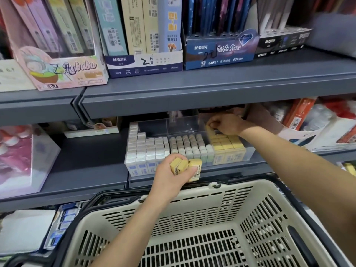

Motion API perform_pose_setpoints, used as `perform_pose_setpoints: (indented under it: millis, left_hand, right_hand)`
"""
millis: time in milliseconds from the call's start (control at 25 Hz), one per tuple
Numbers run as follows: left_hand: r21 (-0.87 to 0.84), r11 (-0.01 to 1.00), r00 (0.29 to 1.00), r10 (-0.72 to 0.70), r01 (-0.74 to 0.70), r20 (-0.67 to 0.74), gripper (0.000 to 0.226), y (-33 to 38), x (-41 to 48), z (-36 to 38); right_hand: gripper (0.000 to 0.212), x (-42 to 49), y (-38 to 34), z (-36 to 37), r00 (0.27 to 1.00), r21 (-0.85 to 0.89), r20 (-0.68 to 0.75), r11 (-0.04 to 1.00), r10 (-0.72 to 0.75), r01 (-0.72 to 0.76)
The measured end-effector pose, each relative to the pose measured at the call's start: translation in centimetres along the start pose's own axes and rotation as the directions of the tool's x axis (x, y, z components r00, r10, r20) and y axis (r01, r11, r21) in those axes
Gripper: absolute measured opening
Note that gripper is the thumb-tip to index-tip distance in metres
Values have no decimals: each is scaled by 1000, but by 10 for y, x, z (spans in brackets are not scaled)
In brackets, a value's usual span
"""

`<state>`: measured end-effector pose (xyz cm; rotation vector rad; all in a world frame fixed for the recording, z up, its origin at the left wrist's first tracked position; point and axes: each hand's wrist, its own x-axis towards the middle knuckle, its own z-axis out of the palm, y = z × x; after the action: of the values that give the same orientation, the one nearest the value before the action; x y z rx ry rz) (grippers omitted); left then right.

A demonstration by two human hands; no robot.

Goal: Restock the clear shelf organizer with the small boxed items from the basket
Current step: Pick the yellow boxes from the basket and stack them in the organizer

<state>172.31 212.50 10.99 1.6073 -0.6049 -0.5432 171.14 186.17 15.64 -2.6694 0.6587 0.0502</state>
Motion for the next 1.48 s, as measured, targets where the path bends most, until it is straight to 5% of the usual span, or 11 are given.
perform_pose_setpoints:
  millis: [200,360,560,760,840,1000,1120,1480]
  left_hand:
    - [-43,999,1000,-11,11,16,21,2,0,0]
    - [-112,992,998,-53,56,22,23,6,-1,0]
    - [-216,972,995,-97,97,10,21,13,0,2]
    - [-334,927,984,-138,169,115,14,19,2,8]
    - [-394,901,982,-145,182,123,16,20,4,6]
    - [-107,994,989,-19,35,146,18,9,-1,2]
    - [-134,991,989,5,15,148,24,6,-2,4]
    - [-112,994,997,1,8,74,15,8,-2,11]
  right_hand:
    - [29,-6,-6,-3,999,-80,12,996,-48,49]
    - [23,-50,-31,-4,929,87,-359,988,-89,128]
    - [23,-115,-60,13,929,227,-103,901,-355,370]
    - [9,-116,-50,5,965,457,24,861,-262,223]
    - [11,-103,-37,-9,984,484,-42,858,-172,171]
    - [18,-58,-15,-19,929,277,-369,958,33,75]
    - [27,-29,-7,-13,880,115,-474,991,-6,68]
    - [27,13,2,6,987,-105,-139,993,-75,61]
